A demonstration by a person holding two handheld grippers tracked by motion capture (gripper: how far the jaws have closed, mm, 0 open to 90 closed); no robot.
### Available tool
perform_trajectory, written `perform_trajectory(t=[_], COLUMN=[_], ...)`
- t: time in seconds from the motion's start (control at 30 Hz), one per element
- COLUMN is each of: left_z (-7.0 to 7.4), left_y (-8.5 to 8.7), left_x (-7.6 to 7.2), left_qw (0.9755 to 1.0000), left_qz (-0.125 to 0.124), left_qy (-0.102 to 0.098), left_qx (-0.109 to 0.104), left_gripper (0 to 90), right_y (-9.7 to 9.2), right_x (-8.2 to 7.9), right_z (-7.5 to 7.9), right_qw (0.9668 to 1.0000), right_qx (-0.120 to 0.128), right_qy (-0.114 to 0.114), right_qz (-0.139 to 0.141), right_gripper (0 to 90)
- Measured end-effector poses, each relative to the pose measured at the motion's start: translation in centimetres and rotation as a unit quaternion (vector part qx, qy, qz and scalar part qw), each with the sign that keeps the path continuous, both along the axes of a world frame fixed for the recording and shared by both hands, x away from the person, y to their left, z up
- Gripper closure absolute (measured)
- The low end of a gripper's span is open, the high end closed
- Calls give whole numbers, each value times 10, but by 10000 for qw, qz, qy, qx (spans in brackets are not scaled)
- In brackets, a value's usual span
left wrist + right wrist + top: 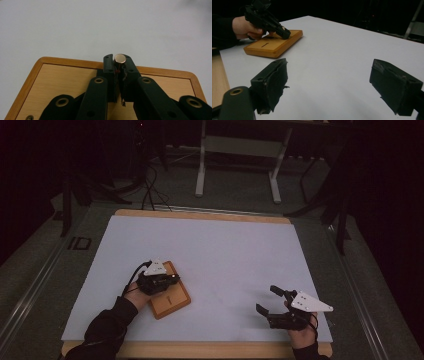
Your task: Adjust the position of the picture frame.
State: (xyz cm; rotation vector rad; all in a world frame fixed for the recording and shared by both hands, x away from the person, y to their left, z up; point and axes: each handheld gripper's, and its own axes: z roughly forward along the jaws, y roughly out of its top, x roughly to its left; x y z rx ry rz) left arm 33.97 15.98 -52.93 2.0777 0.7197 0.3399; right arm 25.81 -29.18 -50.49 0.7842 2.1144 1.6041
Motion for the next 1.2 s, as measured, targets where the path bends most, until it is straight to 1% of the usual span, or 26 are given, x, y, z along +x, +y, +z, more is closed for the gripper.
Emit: perform_trajectory(t=[0.17,0.27,0.37,0.4,0.43,0.5,0.53,0.57,0.63,0.77,0.93,1.1,1.17,1.2], left_z=[4,6,8,9,10,13,13,17,20,25,32,43,43,49], left_y=[3,3,5,6,6,7,7,8,8,5,3,-4,-4,-11], left_x=[0,0,-1,-1,-2,-2,-2,-2,-3,-3,-2,-2,-2,0], left_qw=[9999,10000,9999,9999,9998,9997,9997,9995,9991,9990,9982,9969,9969,9966], left_qz=[-34,-30,-20,11,-30,-9,-9,-55,-68,-116,-167,-264,-264,-337], left_qy=[48,17,-16,1,-1,0,0,-28,-60,-122,-177,-298,-298,-345], left_qx=[-81,-59,-105,-163,-186,-257,-257,-302,-407,-425,-545,-672,-672,-671], left_gripper=[849,850,849,850,850,850,850,850,850,850,850,851,850,851], right_y=[0,0,0,0,0,0,0,0,0,0,-1,-1,-1,-1], right_x=[0,1,1,1,1,1,1,1,1,1,0,0,0,1], right_z=[0,0,0,0,0,0,0,0,0,0,0,0,0,0], right_qw=[10000,10000,10000,10000,10000,10000,10000,10000,10000,10000,10000,10000,10000,10000], right_qx=[0,11,15,11,15,20,20,16,17,20,28,36,42,48], right_qy=[13,25,28,23,23,23,23,21,20,19,24,22,21,5], right_qz=[-4,-6,-2,-6,-3,-6,-6,-7,-8,-10,-25,-28,-28,-27], right_gripper=[144,144,144,144,144,144,144,144,144,144,144,144,144,144])
